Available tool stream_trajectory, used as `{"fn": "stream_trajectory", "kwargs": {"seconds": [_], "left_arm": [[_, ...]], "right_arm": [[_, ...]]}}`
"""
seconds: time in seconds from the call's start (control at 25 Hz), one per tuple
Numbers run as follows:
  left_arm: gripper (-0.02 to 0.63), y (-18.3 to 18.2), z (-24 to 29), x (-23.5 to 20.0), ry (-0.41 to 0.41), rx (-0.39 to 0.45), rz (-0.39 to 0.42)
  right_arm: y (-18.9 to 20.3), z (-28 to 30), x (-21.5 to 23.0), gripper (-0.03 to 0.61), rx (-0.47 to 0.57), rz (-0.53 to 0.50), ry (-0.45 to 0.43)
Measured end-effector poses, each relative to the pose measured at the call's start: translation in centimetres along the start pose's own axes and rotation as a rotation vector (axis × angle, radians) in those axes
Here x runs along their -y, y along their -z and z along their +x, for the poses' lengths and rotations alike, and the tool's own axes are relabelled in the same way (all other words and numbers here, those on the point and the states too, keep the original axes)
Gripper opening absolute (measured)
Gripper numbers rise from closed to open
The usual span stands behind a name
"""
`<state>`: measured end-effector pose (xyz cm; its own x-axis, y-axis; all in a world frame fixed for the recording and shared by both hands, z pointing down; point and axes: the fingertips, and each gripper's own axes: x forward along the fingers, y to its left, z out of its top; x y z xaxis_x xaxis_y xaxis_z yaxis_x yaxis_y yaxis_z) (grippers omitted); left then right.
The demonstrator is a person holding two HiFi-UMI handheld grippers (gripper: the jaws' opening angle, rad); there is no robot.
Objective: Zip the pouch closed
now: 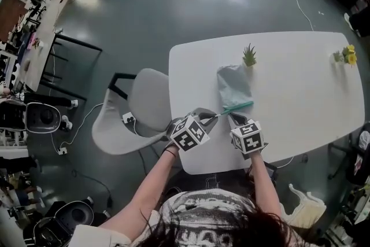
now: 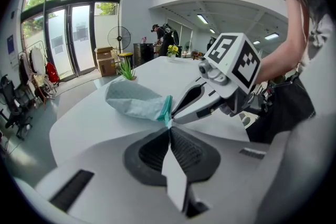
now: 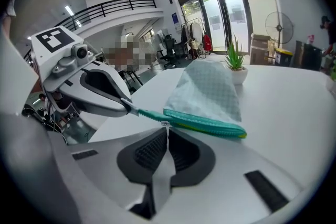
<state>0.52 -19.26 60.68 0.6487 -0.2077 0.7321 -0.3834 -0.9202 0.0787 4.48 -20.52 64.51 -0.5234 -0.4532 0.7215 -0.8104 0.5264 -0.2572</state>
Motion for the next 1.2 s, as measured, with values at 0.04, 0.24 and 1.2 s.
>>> {"fn": "stream_trajectory", "kwargs": {"seconds": [0.04, 0.24, 1.2], "left_arm": [[0.021, 0.0, 0.0, 0.0, -0.001, 0.001, -0.001], [0.021, 0.2, 0.0, -0.4, -0.005, 0.005, -0.013], [0.02, 3.0, -0.9, -2.3, -0.04, -0.035, -0.055]], "right_arm": [[0.1, 0.0, 0.4, 0.012, -0.002, -0.001, 0.008], [0.2, 0.0, 1.8, 0.012, -0.007, 0.012, 0.028], [1.9, -1.2, 8.5, 0.014, -0.077, 0.027, 0.146]]}}
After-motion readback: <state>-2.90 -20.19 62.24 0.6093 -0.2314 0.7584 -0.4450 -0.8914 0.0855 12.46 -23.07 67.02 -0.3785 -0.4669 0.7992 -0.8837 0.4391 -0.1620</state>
